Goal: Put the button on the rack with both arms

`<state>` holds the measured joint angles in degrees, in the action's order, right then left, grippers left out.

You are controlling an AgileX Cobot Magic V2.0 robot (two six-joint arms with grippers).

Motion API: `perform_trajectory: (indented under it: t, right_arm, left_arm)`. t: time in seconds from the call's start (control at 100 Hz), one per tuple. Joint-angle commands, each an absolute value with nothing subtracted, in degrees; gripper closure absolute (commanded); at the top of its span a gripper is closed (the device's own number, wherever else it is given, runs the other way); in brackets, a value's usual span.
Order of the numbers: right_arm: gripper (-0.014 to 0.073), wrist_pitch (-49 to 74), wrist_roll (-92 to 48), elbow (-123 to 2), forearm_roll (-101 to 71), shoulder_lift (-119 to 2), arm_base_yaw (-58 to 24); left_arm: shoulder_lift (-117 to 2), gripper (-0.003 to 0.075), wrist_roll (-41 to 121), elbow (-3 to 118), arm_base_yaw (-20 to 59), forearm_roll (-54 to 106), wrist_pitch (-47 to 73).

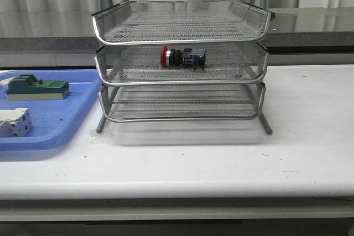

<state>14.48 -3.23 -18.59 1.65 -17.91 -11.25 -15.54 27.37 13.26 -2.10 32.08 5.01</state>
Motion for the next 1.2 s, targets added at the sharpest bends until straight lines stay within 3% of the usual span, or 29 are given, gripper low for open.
perform_trajectory:
  t: [0.0,0.36,0.79,1.19]
  right_arm:
    - [0.0655,8.03,0.0,-17.12,3.57,-15.24,-9.52]
    - [0.0655,8.01,0.0,-7.41,3.63,1.86,-3.34]
    - [0.0655,-0.4,1.97,1.57,3.56,1.3,-3.07]
    - [0.0655,-0.67,1.97,1.61,3.56,1.3,-3.07]
  left_arm:
    - [-15.98,0.0741,26.94,14.93,-2.15,32.55,0.5]
    - [-15.98,0.0741,26.94,14.93,-2.15,32.55,0.5]
    - [-15.98,0.0741,26.94,14.93,-2.15,32.55,0.5]
    - [-15.98,0.0741,26.94,14.93,-2.15,32.55,0.5]
